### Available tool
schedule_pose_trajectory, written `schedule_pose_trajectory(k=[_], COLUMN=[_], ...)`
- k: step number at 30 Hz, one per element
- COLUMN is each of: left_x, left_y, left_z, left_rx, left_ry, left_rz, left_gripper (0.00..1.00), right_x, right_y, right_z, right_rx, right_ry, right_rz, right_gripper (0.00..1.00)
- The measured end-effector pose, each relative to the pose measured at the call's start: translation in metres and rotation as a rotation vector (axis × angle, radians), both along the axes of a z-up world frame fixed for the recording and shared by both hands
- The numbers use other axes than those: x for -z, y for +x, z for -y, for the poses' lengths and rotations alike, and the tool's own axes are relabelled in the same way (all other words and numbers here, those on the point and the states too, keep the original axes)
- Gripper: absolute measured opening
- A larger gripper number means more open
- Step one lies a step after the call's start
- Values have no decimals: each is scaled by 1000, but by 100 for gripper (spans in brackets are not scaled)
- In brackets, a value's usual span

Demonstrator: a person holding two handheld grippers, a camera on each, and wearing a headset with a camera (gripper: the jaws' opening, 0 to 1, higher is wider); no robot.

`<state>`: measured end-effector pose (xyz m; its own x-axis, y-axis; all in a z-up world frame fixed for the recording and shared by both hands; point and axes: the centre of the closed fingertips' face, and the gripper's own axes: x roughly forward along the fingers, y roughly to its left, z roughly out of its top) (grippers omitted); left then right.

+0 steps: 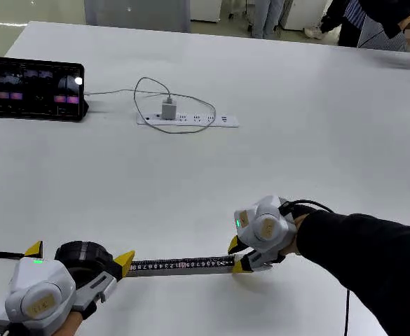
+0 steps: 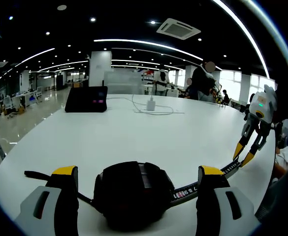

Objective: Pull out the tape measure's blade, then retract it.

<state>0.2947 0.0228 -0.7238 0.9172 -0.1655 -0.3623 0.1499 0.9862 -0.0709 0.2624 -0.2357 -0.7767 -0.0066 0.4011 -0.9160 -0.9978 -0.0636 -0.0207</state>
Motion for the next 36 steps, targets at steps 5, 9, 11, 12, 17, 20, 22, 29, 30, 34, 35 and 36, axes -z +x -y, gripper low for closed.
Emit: schedule_pose_trajectory(k=[5,9,11,12,17,20,22,29,30,34,35,36], left_x=[-2,-3,-2,-1,2,6,6,6,8,12,14,15], left_y=[1,1,1,1,0,0,-1,-1,-1,-3,-4,-4], left_z=[0,0,-1,-1,-3,-2,-1,-6,-7,-9,-9,-7], left_rx=[2,5,2,-1,-3,4,8,-16,-19,-24,-23,-17], left_ry=[1,5,8,4,10,24,28,23,21,31,37,30], left_rz=[14,17,14,7,-13,-26,-32,-48,-56,-79,-86,-90], left_gripper=[99,99,99,99,97,95,94,82,81,72,71,70], right_x=[0,1,1,2,4,5,4,5,5,5,5,5], right_y=[-1,-2,-4,-4,-6,-5,-5,-5,-5,-4,-4,-4], right_z=[0,-1,0,0,-1,0,-1,0,0,-1,-1,-1], right_rx=[-5,3,4,2,30,56,62,70,75,103,106,112], right_ry=[-2,-2,-1,-2,-5,-2,-5,-5,-6,-14,-16,-18], right_rz=[-3,-13,-29,-26,-24,-24,-23,-21,-21,-25,-26,-27], right_gripper=[12,12,11,11,11,11,11,11,11,11,11,11])
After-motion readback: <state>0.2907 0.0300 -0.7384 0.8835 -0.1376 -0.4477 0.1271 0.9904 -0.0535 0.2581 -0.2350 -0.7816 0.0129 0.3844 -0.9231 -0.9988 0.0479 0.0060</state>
